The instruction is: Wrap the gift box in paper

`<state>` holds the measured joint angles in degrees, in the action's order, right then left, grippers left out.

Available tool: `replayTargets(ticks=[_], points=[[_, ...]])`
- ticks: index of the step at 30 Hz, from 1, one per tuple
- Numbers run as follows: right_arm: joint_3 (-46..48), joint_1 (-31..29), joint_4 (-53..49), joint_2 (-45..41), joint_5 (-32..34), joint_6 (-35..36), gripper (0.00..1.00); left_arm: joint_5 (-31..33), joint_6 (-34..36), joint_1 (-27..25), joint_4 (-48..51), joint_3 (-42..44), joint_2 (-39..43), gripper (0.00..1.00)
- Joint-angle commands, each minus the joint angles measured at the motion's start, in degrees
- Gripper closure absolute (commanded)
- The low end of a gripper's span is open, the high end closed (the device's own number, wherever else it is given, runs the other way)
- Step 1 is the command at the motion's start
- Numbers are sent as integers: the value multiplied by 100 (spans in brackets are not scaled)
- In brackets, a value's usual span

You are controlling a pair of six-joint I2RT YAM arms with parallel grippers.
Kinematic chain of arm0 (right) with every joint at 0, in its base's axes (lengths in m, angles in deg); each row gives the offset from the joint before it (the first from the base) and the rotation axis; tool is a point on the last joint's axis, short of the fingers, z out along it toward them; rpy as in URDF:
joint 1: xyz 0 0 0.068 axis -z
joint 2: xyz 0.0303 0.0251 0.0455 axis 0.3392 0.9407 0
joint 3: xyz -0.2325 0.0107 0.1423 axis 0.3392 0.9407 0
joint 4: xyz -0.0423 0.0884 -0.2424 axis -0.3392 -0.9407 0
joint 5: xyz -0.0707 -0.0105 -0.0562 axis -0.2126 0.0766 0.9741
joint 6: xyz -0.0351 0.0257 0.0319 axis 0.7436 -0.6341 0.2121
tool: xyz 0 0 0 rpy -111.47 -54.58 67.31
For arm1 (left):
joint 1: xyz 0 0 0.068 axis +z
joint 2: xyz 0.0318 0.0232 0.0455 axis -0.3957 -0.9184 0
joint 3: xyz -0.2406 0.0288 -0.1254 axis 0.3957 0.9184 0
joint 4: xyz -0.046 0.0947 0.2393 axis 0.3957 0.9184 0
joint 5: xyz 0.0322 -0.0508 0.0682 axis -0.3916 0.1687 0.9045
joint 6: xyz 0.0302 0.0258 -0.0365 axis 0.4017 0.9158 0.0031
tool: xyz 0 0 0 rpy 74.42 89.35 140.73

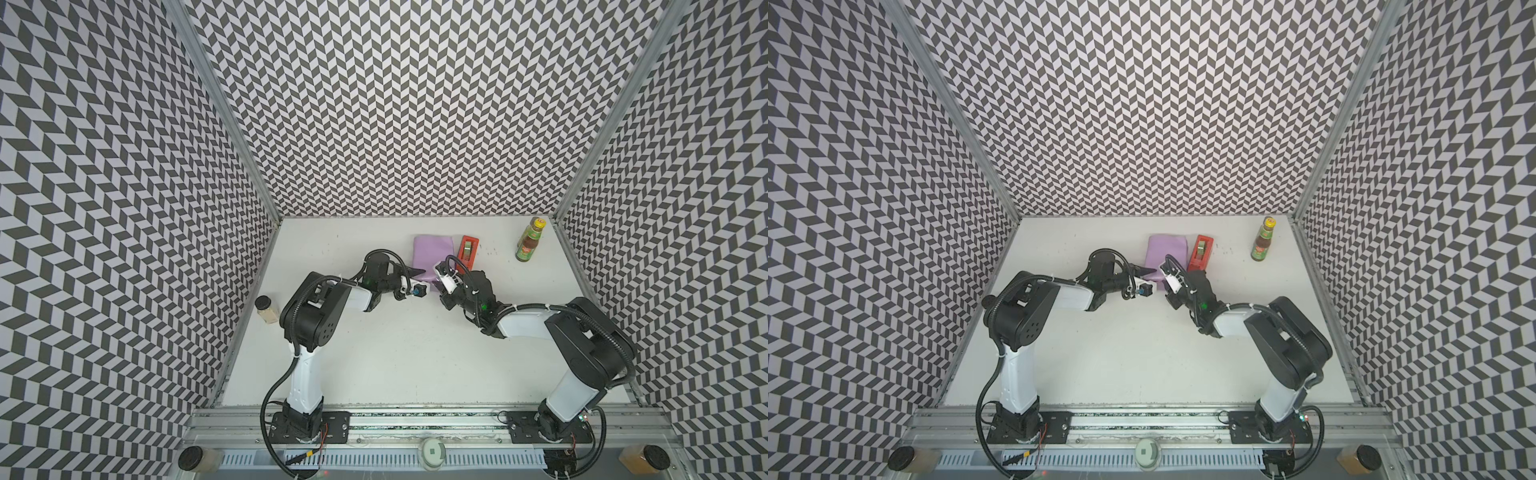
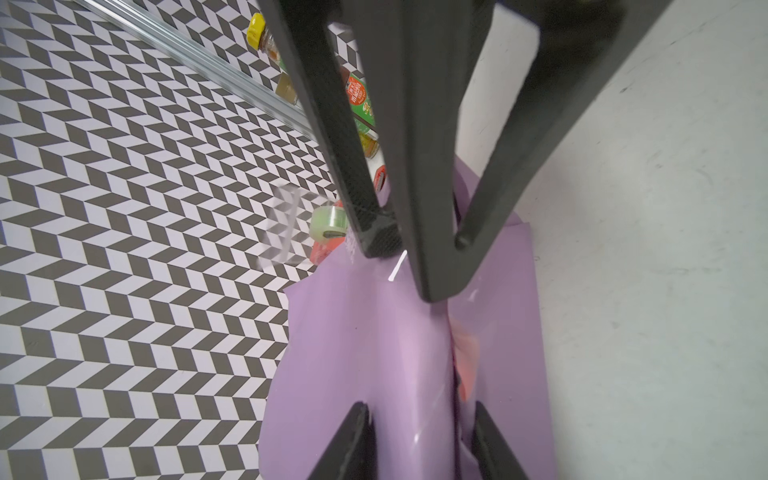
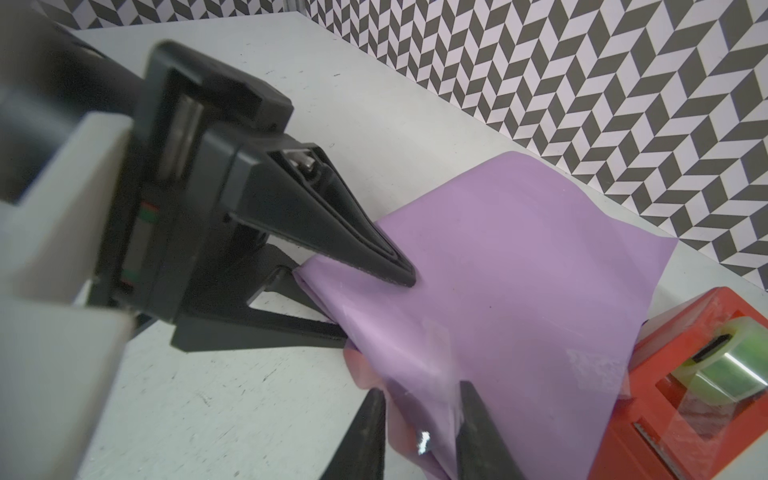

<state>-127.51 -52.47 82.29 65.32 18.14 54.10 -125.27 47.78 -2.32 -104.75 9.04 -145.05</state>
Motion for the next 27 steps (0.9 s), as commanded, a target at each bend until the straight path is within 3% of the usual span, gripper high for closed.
replayTargets(ticks=[1,13,27], points=[[-169,-16,212,145,202,-19,69,250,12,-12,862,64,-274,62],[-277,-14,140,243,444,-139,65,242,35,-12,879,54,-276,62],[-194,-14,143,-3,694,-363,51,241,27,-10,897,30,-285,63]])
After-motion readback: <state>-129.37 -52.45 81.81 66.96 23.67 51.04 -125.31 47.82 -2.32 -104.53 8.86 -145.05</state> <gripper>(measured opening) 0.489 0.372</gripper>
